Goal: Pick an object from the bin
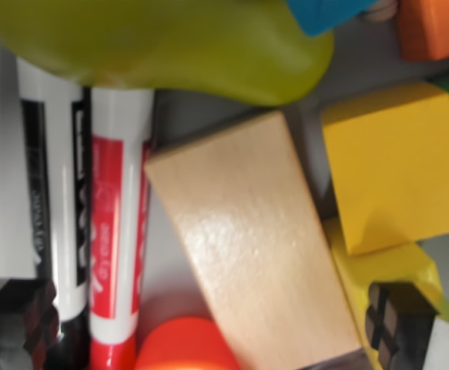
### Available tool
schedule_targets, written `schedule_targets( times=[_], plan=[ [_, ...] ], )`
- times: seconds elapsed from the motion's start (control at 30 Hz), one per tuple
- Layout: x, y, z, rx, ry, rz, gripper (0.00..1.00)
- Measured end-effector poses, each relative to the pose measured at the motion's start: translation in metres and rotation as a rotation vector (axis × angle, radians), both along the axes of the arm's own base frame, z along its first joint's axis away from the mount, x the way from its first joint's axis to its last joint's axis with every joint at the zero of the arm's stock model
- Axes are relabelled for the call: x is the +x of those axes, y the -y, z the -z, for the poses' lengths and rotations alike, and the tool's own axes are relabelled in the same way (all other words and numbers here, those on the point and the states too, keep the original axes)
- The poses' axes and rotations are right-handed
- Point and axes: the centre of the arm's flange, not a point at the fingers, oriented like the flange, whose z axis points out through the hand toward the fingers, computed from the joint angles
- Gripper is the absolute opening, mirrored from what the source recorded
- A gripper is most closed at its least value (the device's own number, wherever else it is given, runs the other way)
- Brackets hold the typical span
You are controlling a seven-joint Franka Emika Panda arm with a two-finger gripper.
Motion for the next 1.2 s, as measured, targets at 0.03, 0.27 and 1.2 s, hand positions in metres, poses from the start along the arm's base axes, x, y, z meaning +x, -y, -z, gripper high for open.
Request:
schedule_targets(
  times=[0.03,0.27,1.2],
  plan=[
    [0.0007,-0.0001,0.0002,0.0,0.002,0.0,1.0],
    [0.0015,-0.0003,0.0002,0.001,0.004,0.0,1.0],
    [0.0015,-0.0003,0.0002,0.001,0.004,0.0,0.0]
  ],
)
